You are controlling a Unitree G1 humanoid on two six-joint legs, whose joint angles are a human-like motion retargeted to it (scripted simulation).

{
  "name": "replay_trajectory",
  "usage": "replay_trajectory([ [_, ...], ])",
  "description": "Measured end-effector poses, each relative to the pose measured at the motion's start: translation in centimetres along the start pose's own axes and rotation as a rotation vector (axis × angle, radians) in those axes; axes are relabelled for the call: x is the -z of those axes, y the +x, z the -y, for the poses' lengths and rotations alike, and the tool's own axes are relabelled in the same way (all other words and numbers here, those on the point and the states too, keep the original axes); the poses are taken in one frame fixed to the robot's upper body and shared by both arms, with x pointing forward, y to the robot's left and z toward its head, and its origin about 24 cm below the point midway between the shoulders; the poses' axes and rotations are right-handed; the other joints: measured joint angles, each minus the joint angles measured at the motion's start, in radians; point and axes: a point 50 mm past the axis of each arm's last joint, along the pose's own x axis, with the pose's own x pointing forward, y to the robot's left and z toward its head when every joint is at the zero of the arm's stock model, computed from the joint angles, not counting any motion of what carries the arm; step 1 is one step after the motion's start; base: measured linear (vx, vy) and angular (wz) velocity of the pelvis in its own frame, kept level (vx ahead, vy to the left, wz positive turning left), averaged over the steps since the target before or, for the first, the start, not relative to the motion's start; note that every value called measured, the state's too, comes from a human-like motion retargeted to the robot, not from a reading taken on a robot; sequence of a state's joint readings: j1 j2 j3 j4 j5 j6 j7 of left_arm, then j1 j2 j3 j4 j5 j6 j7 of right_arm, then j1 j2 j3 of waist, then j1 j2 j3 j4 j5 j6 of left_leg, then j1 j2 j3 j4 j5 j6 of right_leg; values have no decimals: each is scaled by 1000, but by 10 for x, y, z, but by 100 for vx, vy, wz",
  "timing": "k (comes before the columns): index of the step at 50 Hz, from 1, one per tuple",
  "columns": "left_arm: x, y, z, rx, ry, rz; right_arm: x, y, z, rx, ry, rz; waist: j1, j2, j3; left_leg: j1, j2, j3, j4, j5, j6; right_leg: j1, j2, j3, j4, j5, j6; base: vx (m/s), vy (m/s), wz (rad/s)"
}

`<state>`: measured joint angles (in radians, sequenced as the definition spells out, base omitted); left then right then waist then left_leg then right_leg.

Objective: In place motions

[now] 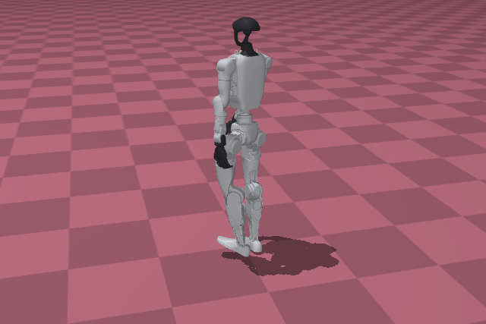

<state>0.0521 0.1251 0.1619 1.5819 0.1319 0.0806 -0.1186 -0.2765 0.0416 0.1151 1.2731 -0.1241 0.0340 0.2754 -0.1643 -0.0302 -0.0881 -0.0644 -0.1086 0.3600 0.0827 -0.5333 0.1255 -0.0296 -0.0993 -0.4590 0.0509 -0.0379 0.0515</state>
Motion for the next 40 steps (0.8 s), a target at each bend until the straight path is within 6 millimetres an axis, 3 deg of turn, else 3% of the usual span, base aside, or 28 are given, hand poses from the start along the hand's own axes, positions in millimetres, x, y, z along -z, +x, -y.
replay_trajectory([
  [6,26,0,12,68,-81,-100,29,-4,4,18,-6,-93,-7,1,0,33,-5,20,-16,3,18,11,3,20,15,-9,5,-7,0,-22],
  [11,13,-1,14,46,-28,-90,80,-18,13,63,43,-233,-11,1,-7,36,-7,7,-10,4,39,-3,-7,29,87,-52,-5,-8,0,4],
  [15,-32,-4,18,52,12,36,131,-40,19,92,64,-401,-8,24,6,31,24,-7,-5,7,43,-87,-15,43,288,4,-41,-17,1,-22],
  [18,-84,-13,26,58,14,195,157,-55,24,110,69,-496,-17,54,39,32,61,13,-17,22,45,-243,-12,99,553,195,-44,-28,5,-25],
  [19,-104,-18,28,58,15,261,166,-61,26,120,76,-524,-41,68,57,37,75,9,-22,30,47,-307,-2,117,665,208,-54,-24,3,39],
  [23,-170,-46,24,31,16,484,195,-81,30,145,121,-621,-151,118,108,35,116,-19,-36,62,62,-528,-48,69,1066,110,-124,-17,0,52],
  [28,-227,-84,23,-28,-12,720,237,-117,26,195,261,-765,-257,157,127,-5,154,-77,-30,100,78,-793,-48,89,1364,66,-122,-5,-3,50],
  [30,-242,-96,22,-35,-20,782,250,-129,25,226,308,-814,-276,157,134,-8,159,-79,-28,110,78,-840,-52,92,1406,59,-124,1,0,10],
  [34,-251,-104,23,-42,12,818,265,-146,22,268,380,-884,-270,150,137,5,154,-59,-24,114,77,-807,-66,103,1373,51,-132,5,1,-16],
  [40,-225,-81,28,-56,49,708,260,-140,22,273,371,-870,-206,144,109,39,150,9,-42,120,53,-539,44,173,1004,107,-95,11,-2,-46],
])
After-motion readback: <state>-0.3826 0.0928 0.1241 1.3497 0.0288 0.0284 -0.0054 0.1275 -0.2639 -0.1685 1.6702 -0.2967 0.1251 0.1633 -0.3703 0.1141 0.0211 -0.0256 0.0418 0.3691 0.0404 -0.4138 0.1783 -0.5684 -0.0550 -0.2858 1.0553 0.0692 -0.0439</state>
